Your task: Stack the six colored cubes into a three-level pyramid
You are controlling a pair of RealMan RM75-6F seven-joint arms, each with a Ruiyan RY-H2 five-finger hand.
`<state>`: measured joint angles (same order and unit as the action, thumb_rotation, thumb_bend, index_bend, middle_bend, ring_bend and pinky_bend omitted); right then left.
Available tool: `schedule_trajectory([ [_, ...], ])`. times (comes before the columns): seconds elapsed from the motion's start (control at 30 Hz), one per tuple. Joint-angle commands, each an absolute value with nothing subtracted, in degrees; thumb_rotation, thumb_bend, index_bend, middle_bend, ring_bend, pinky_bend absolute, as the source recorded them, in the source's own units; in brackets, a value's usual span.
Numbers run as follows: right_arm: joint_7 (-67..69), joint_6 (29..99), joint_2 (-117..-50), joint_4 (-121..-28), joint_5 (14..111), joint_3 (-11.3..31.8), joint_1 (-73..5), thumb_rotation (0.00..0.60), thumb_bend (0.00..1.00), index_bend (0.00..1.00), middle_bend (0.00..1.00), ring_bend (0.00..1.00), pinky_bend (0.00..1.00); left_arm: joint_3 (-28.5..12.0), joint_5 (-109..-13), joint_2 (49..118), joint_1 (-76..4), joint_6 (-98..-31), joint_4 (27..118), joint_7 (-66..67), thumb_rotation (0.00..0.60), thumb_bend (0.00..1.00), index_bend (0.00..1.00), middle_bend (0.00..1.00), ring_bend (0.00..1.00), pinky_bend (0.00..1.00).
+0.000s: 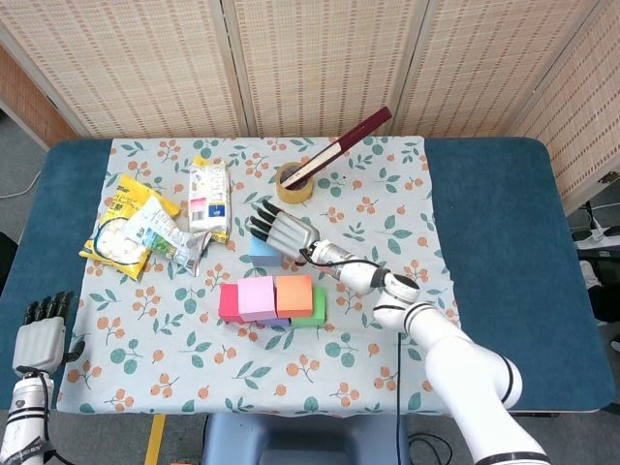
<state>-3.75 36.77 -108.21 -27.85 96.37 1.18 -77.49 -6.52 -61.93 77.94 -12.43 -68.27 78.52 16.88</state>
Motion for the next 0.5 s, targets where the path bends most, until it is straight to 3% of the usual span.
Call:
schedule_trajectory([
  [0.03,-2.18,36.25,-110.20,-25.22,96.81,0.32,-78.53,0.392,0.06,0.00,0.00,0.00,0.00,-6.55,-61.77,77.90,-12.45,-68.08,78.33,16.66,0.600,0.32,0.00,0.05,0.00,0.06],
  [0.5,-1.39,35.16,-114.86,-20.44,94.95,0.62,-79.49,0.471,0.06,0.00,0.00,0.00,0.00,-6.44,-61.69,77.74,-12.45,-68.03,78.22,16.25,0.600,0.32,0.00,0.05,0.00,0.06],
])
